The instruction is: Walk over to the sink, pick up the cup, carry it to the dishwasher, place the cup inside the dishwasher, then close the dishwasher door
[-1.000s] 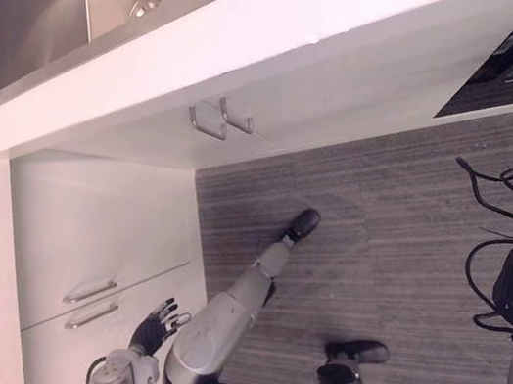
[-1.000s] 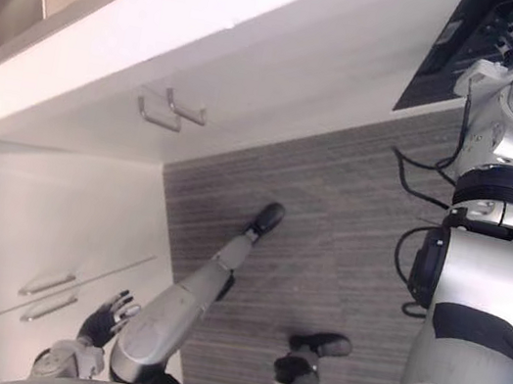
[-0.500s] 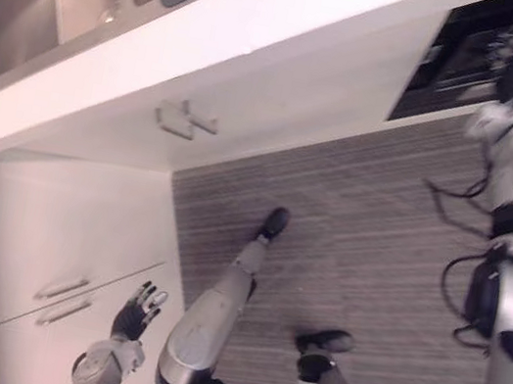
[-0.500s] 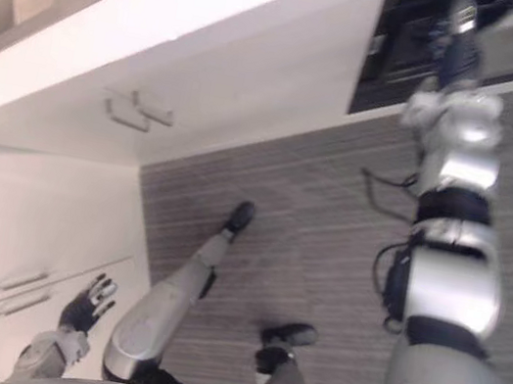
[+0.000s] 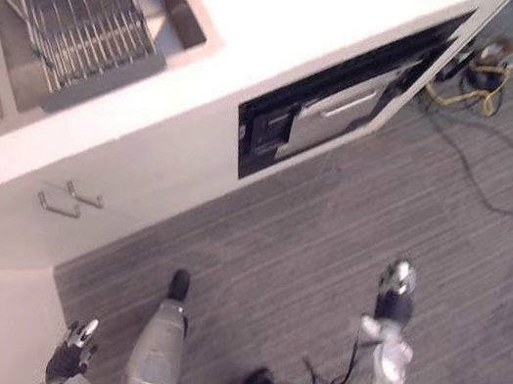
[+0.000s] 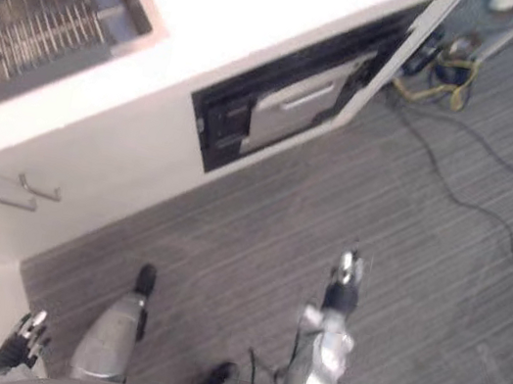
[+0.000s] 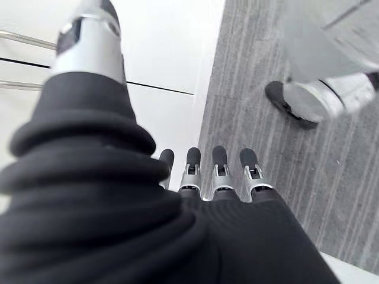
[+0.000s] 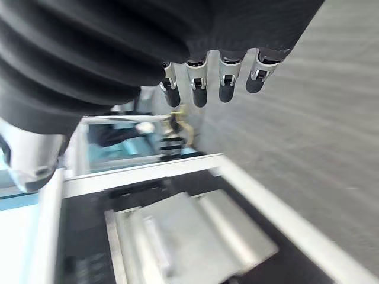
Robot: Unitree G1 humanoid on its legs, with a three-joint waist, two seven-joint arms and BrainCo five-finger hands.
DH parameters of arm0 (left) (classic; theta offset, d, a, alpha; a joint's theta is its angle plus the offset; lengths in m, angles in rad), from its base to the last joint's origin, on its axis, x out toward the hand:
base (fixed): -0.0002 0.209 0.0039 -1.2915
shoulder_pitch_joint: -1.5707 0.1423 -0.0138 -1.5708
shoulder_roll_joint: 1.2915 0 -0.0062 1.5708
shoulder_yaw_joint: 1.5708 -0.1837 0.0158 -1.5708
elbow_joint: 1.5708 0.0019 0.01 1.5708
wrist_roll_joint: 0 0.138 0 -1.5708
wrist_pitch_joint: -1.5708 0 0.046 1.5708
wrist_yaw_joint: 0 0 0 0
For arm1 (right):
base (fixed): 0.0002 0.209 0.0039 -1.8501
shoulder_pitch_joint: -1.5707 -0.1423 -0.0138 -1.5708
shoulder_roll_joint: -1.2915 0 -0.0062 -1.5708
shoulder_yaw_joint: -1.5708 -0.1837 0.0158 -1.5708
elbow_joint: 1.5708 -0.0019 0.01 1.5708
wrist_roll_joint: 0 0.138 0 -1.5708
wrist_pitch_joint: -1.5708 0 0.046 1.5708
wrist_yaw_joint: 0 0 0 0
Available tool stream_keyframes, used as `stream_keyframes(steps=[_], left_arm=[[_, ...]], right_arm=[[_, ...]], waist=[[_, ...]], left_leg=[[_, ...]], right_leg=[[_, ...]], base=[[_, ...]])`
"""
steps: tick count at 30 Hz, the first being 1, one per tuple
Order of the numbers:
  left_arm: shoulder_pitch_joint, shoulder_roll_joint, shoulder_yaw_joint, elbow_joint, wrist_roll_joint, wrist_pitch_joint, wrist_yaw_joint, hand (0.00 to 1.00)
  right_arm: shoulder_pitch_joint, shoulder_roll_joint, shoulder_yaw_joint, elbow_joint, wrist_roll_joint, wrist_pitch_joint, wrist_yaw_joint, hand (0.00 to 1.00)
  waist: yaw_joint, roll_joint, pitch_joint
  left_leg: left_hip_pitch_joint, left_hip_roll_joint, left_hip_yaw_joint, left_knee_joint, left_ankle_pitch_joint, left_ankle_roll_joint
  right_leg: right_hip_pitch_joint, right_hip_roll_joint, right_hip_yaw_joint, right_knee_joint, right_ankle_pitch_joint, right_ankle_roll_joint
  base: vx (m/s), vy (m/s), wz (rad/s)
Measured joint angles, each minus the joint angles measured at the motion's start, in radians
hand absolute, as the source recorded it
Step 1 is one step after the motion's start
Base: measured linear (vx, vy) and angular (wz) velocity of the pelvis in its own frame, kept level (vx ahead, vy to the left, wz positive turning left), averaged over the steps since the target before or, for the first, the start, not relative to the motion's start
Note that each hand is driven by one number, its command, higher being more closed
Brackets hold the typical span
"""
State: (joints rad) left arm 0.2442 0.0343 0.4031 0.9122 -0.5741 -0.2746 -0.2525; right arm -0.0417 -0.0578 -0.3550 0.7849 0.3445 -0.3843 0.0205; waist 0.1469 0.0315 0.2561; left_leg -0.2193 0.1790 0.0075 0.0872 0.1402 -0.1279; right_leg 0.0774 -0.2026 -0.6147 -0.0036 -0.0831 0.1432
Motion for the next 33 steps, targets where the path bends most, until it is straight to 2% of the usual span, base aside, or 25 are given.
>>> stream_keyframes(steps=[1,2,3,5,7,8,9,10,12,13,14,15,16,17,18,19,20,21,23,26,28,29,30,31,33], left_arm=[[-0.003,0.012,0.002,0.001,0.003,0.001,0.000,0.00],[-0.022,-0.017,0.016,0.035,0.016,0.015,0.007,0.00],[-0.022,-0.043,0.030,0.062,0.027,0.023,0.013,0.00],[-0.016,-0.066,0.030,0.092,0.035,0.037,0.029,0.00],[-0.013,-0.057,0.032,0.095,0.044,0.048,0.033,0.00],[-0.016,-0.036,0.033,0.092,0.075,0.058,0.037,0.00],[-0.017,-0.023,0.033,0.091,0.091,0.061,0.038,0.00],[-0.023,0.005,0.032,0.091,0.132,0.073,0.049,0.00],[-0.046,0.034,0.032,0.092,0.183,0.096,0.061,0.00],[-0.050,0.044,0.032,0.111,0.218,0.103,0.072,0.00],[-0.053,0.044,0.030,0.127,0.229,0.103,0.075,0.00],[-0.055,0.040,0.020,0.145,0.240,0.105,0.076,0.00],[-0.054,0.042,-0.015,0.158,0.247,0.107,0.076,0.00],[-0.051,0.043,-0.037,0.157,0.247,0.107,0.076,0.00],[-0.043,0.054,-0.076,0.157,0.243,0.108,0.077,0.00],[-0.049,0.062,-0.099,0.154,0.237,0.106,0.076,0.00],[-0.068,0.087,-0.136,0.147,0.221,0.103,0.076,0.00],[-0.082,0.115,-0.150,0.138,0.213,0.102,0.076,0.00],[-0.099,0.118,-0.173,0.128,0.204,0.103,0.073,0.00],[-0.127,0.048,-0.170,0.112,0.206,0.105,0.071,0.00],[-0.136,0.022,-0.163,0.100,0.217,0.109,0.063,0.00],[-0.136,0.029,-0.159,0.079,0.230,0.113,0.050,0.00],[-0.144,0.035,-0.127,0.072,0.245,0.115,0.042,0.00],[-0.152,0.014,-0.114,0.076,0.258,0.114,0.034,0.00],[-0.145,-0.001,-0.088,0.078,0.262,0.113,0.027,0.00]], right_arm=[[0.000,0.004,-0.006,0.056,0.000,0.018,-0.008,0.00],[-0.001,-0.019,-0.018,0.197,0.004,0.065,-0.008,0.00],[0.002,-0.041,-0.021,0.295,0.006,0.109,-0.004,0.00],[0.028,-0.059,-0.021,0.338,0.001,0.182,0.016,0.00],[0.056,-0.060,-0.020,0.330,0.000,0.253,0.045,0.00],[0.074,-0.055,-0.021,0.333,-0.011,0.307,0.070,0.00],[0.079,-0.050,-0.021,0.333,-0.024,0.327,0.080,0.00],[0.086,-0.040,-0.038,0.334,-0.027,0.362,0.084,0.00],[0.101,-0.036,-0.092,0.333,-0.017,0.401,0.083,0.00],[0.105,-0.045,-0.142,0.331,-0.017,0.429,0.083,0.00],[0.106,-0.052,-0.159,0.330,-0.015,0.433,0.082,0.00],[0.111,-0.065,-0.177,0.331,0.001,0.437,0.079,0.00],[0.127,-0.070,-0.193,0.330,0.020,0.437,0.081,0.00],[0.137,-0.078,-0.204,0.327,0.024,0.437,0.082,0.00],[0.156,-0.081,-0.209,0.322,0.029,0.436,0.085,0.00],[0.161,-0.071,-0.214,0.323,0.036,0.434,0.091,0.00],[0.183,-0.040,-0.228,0.324,0.043,0.429,0.109,0.00],[0.191,-0.001,-0.250,0.324,0.045,0.423,0.114,0.00],[0.210,0.027,-0.257,0.325,0.051,0.398,0.138,0.00],[0.231,0.066,-0.247,0.285,0.063,0.367,0.161,0.00],[0.230,0.088,-0.243,0.258,0.064,0.361,0.181,0.00],[0.228,0.107,-0.227,0.240,0.064,0.356,0.188,0.00],[0.220,0.124,-0.206,0.218,0.060,0.352,0.191,0.00],[0.215,0.120,-0.198,0.202,0.056,0.345,0.192,0.00],[0.207,0.118,-0.190,0.194,0.047,0.344,0.194,0.00]], waist=[[-0.005,-0.014,-0.008],[-0.012,0.023,-0.030],[-0.010,0.044,-0.051],[-0.009,0.058,-0.061],[-0.004,0.042,-0.080],[0.000,0.031,-0.090],[-0.001,0.016,-0.094],[-0.012,-0.013,-0.103],[-0.016,-0.042,-0.110],[-0.010,-0.063,-0.114],[-0.017,-0.069,-0.115],[-0.035,-0.080,-0.117],[-0.061,-0.091,-0.123],[-0.070,-0.087,-0.124],[-0.082,-0.081,-0.126],[-0.093,-0.060,-0.127],[-0.109,-0.063,-0.120],[-0.115,-0.095,-0.120],[-0.117,-0.122,-0.114],[-0.120,-0.101,-0.116],[-0.119,-0.096,-0.114],[-0.111,-0.124,-0.121],[-0.114,-0.158,-0.118],[-0.110,-0.136,-0.107],[-0.101,-0.127,-0.116]], left_leg=[[0.010,-0.016,-0.010,-0.003,-0.013,-0.019],[0.020,0.011,-0.033,-0.015,-0.045,-0.037],[0.045,0.014,-0.035,-0.038,-0.050,-0.032],[0.082,0.007,-0.044,-0.065,-0.053,-0.033],[0.082,-0.010,-0.066,-0.075,-0.050,-0.030],[0.083,-0.025,-0.070,-0.075,-0.044,-0.023],[0.082,-0.033,-0.070,-0.077,-0.039,-0.017],[0.078,-0.055,-0.042,-0.089,-0.013,0.005],[0.095,-0.087,-0.016,-0.117,0.015,0.025],[0.135,-0.120,-0.005,-0.171,0.009,0.042],[0.141,-0.130,0.017,-0.172,-0.001,0.055],[0.145,-0.140,0.046,-0.170,-0.009,0.062],[0.130,-0.167,0.071,-0.088,-0.037,0.071],[0.116,-0.174,0.078,-0.016,-0.068,0.095],[0.120,-0.185,0.037,0.000,-0.097,0.116],[0.121,-0.177,0.010,-0.005,-0.097,0.119],[0.122,-0.162,-0.047,-0.019,-0.093,0.128],[0.139,-0.169,-0.089,-0.059,-0.085,0.134],[0.168,-0.185,-0.141,-0.098,-0.063,0.136],[0.185,-0.190,-0.169,-0.111,-0.074,0.160],[0.180,-0.187,-0.158,-0.111,-0.077,0.164],[0.175,-0.195,-0.103,-0.105,-0.077,0.159],[0.142,-0.195,-0.004,-0.016,-0.087,0.137],[0.118,-0.157,0.036,0.060,-0.130,0.110],[0.127,-0.150,0.038,0.065,-0.137,0.102]], right_leg=[[-0.002,-0.018,0.002,-0.012,0.082,0.026],[0.033,0.010,-0.045,-0.003,0.059,0.037],[0.064,0.023,-0.064,-0.012,0.054,0.034],[0.098,0.025,-0.085,-0.013,0.052,0.037],[0.109,0.015,-0.107,-0.007,0.051,0.038],[0.130,0.005,-0.126,-0.005,0.051,0.040],[0.139,-0.001,-0.145,-0.003,0.049,0.045],[0.167,-0.019,-0.198,0.002,0.046,0.050],[0.202,-0.041,-0.257,0.026,0.034,0.034],[0.221,-0.084,-0.279,0.079,0.008,-0.010],[0.221,-0.110,-0.280,0.122,-0.005,-0.037],[0.211,-0.155,-0.275,0.206,-0.004,-0.093],[0.189,-0.229,-0.223,0.332,0.007,-0.161],[0.171,-0.250,-0.167,0.397,0.028,-0.191],[0.111,-0.258,0.017,0.519,0.131,-0.225],[0.074,-0.230,0.119,0.566,0.113,-0.160],[0.013,-0.141,0.254,0.626,0.005,-0.074],[-0.029,-0.081,0.311,0.644,-0.072,-0.045],[-0.055,-0.023,0.325,0.612,-0.136,-0.027],[-0.097,0.028,0.345,0.511,-0.169,-0.047],[-0.101,0.038,0.369,0.385,-0.147,-0.070],[-0.098,0.028,0.388,0.268,-0.079,-0.093],[-0.096,-0.010,0.371,0.241,-0.043,-0.037],[-0.078,-0.002,0.346,0.259,-0.063,-0.045],[-0.064,0.006,0.346,0.247,-0.066,-0.043]], base=[[0.00,-0.178,0.71],[0.02,-0.109,0.75],[0.00,-0.028,0.66],[-0.04,0.025,0.39],[-0.05,0.051,0.41],[-0.02,0.057,0.44],[-0.03,0.069,0.78],[-0.04,0.082,1.15],[-0.05,0.128,1.10],[-0.03,0.150,0.59],[-0.02,0.157,0.71],[0.03,0.183,0.86],[0.07,0.209,0.86],[0.13,0.299,0.94],[0.13,0.264,0.76],[0.10,0.215,1.13],[0.09,0.127,1.19],[0.09,0.067,1.15],[0.10,0.049,0.94],[0.09,-0.028,0.88],[0.10,-0.107,0.76],[0.16,-0.162,0.68],[0.16,-0.203,0.70],[0.13,-0.163,0.47],[0.06,-0.093,0.07]])
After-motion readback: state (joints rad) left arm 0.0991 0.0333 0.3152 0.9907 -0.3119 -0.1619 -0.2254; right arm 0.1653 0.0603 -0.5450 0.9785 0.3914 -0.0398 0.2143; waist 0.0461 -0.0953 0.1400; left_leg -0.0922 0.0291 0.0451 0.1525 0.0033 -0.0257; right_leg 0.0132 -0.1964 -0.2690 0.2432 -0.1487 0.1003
